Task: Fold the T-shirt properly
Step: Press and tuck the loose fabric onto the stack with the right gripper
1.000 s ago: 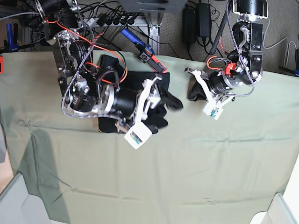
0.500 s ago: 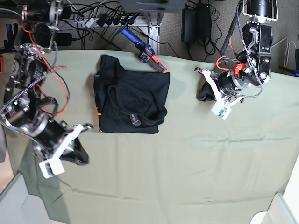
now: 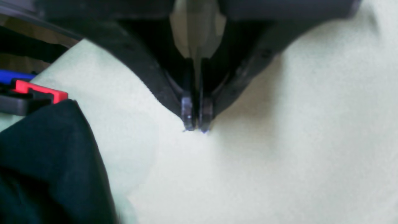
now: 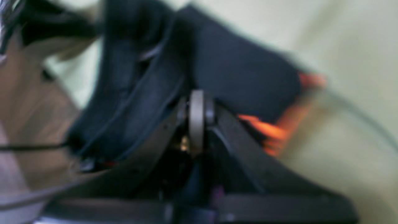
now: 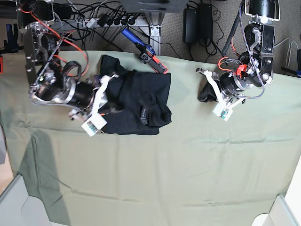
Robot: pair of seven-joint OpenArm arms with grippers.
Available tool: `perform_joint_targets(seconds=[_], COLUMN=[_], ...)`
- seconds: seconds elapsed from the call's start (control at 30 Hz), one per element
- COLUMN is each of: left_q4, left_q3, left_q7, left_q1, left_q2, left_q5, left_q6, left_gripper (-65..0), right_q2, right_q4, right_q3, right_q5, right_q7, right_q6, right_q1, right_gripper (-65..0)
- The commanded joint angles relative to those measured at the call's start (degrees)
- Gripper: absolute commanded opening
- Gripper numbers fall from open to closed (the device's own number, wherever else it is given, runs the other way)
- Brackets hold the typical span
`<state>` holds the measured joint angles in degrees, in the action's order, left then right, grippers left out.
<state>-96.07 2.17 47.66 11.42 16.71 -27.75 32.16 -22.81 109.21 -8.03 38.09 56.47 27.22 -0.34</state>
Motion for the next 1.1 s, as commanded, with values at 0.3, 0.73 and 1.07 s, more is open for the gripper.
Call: perform_joint_targets(seconds=[0.3,0.73,1.07], left_q4=[-0.5,-1.6,-10.4], left_q3=[-0.3,-2.0,0.3], left_q7=[0.2,1.3,5.8], left_q1=[-0.5,-0.6,1.8], left_q2=[0.5,0.5,0.6], left_q5=[1.0,0.6,0.5], left_q6=[0.7,1.6,3.3], left_gripper=[-62.6,-62.6,-62.6], right_q2=[3.1,7.5,9.4], right_q4=[0.9,0.9,-3.0], right_q3=[-11.5,-9.7,5.4], right_q5=[-1.7,-1.7,-9.8], right_q7=[-1.2,-3.4,-6.6], right_q6=[4.5,4.5,4.4], right_q1=[0.8,2.7,12.8], right_gripper=[-65.0,-65.0,-65.0])
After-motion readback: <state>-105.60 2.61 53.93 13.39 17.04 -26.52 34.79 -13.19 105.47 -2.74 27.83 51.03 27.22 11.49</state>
